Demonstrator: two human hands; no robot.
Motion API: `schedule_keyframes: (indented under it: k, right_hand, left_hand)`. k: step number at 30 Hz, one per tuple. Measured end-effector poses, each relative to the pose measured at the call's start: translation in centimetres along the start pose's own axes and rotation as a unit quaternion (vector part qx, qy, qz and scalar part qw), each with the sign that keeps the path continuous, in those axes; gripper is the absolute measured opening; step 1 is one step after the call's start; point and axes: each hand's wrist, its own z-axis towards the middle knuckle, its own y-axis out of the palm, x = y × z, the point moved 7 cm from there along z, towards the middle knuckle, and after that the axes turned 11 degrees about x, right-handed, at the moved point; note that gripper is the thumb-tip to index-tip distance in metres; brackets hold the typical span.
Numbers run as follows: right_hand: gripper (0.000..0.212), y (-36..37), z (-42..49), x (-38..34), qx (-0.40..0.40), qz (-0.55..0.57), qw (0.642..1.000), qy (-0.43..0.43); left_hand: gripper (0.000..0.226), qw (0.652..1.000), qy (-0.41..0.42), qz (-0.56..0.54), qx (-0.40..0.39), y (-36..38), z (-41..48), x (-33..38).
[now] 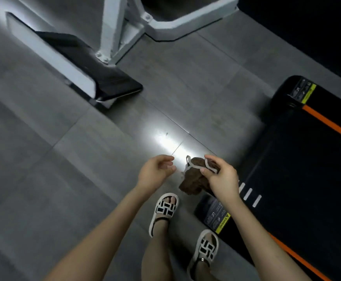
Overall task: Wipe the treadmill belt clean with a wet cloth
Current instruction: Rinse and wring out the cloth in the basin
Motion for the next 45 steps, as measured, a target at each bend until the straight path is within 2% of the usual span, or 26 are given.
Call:
schedule_keyframes:
  k: [3,4,6,8,9,13,16,21,26,36,41,43,45]
  right_hand:
    - [0.039,1.8,-2.6,-5.2,-0.077,-0.059,0.991,-0.090]
    - [0.041,2.4,-3.6,-6.7,-0.106,-0.086,0.983,-0.126]
    - [0.043,3.3,-5.5,-9.4,-0.142,-0.162,0.955,-0.204]
    - [0.042,3.9,-7.1,-11.6,-0.146,-0.251,0.916,-0.276]
    - [0.043,4.4,-7.9,-12.5,-0.151,-0.257,0.910,-0.287]
    - [0.047,8.3,-11.6,-16.3,-0.199,-0.181,0.929,-0.252]
    - [0.038,13.1,-15.7,-20.8,-0.227,-0.235,0.885,-0.332]
    - [0.038,23.2,-23.2,-30.8,-0.255,-0.217,0.875,-0.350]
    - [0.040,35.0,-32.6,-41.2,-0.320,-0.238,0.809,-0.432]
    - [0.040,56.0,-52.4,-55.7,-0.427,-0.282,0.634,-0.580]
    - [0.052,67.3,-61.9,-57.7,-0.474,-0.336,0.544,-0.606]
    - [0.051,70.9,-66.3,-58.2,-0.485,-0.343,0.524,-0.610]
    - [0.039,74.1,-70.7,-58.4,-0.492,-0.345,0.514,-0.612]
  left_hand:
    - [0.048,0.999,0.030,0.035,-0.012,-3.7,-2.6,0.9]
    - [0.050,0.998,0.043,0.036,0.006,-5.0,-3.6,1.4]
    - [0.043,0.995,0.044,0.016,0.088,-8.5,-5.5,1.3]
    - [0.033,0.986,0.006,-0.046,0.160,-12.4,-7.3,-0.1]
    - [0.029,0.981,-0.014,-0.078,0.179,-14.2,-8.1,-1.1]
    - [0.020,0.964,-0.055,-0.149,0.214,-21.7,-10.1,-5.4]
    - [0.020,0.958,-0.066,-0.155,0.231,-28.2,-11.2,-8.5]
    - [0.018,0.945,-0.087,-0.145,0.280,-41.4,-14.2,-14.8]
    - [0.024,0.920,-0.116,-0.115,0.355,-56.4,-18.3,-20.9]
    - [0.020,0.816,-0.199,-0.149,0.522,-79.9,-26.8,-33.0]
    - [0.020,0.727,-0.264,-0.199,0.601,-87.3,-33.1,-40.1]
    - [0.021,0.701,-0.289,-0.209,0.618,-89.3,-35.7,-43.2]
    - [0.022,0.677,-0.311,-0.217,0.631,-91.0,-38.2,-46.5]
